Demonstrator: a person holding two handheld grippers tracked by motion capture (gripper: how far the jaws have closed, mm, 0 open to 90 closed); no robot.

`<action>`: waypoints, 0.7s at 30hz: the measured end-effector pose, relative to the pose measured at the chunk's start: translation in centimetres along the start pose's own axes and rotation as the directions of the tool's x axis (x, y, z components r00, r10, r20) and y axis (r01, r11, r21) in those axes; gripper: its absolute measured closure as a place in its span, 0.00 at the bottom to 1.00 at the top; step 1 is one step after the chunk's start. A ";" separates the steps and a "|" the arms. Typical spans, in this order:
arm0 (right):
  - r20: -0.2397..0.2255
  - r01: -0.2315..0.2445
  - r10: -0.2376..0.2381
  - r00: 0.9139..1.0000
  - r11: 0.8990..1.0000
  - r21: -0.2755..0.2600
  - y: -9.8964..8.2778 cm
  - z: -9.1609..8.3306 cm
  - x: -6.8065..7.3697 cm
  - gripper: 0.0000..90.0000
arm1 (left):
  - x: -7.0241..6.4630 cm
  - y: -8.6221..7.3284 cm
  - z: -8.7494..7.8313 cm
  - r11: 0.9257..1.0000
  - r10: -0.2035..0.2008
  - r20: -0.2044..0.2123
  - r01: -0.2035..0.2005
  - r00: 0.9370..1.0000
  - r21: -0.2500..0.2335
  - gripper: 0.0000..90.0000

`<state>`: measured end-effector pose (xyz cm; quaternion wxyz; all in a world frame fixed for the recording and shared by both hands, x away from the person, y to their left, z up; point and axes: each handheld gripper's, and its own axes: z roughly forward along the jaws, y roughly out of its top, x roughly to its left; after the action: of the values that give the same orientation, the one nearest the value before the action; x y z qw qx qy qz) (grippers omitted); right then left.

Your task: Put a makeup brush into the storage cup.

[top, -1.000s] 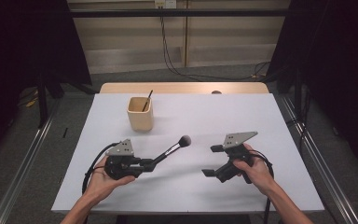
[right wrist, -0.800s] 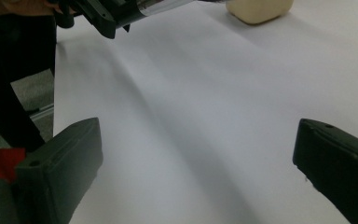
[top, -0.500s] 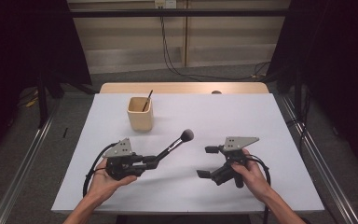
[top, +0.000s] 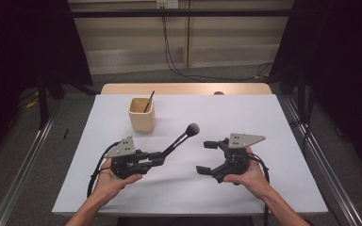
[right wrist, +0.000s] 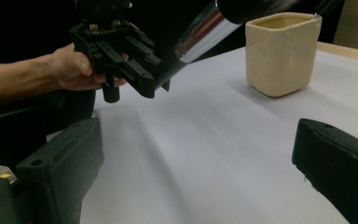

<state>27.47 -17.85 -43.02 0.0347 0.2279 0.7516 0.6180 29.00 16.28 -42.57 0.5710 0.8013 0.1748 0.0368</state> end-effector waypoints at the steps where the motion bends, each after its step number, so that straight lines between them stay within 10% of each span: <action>1: -0.002 0.009 -0.009 1.000 1.000 -0.001 0.2 0.1 0.0 0.02 | 0.0 0.1 0.1 1.000 0.006 -0.005 -0.006 1.000 0.003 0.83; 21: -0.007 0.025 -0.026 1.000 0.998 -0.056 1.6 1.8 -0.7 0.22 | 0.0 1.2 2.0 0.999 0.009 0.014 -0.008 1.000 -0.032 0.83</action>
<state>29.14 -16.28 -42.03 0.0459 0.2148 0.7369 0.6394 29.77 14.10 -42.20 0.5848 0.7930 0.1668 0.0364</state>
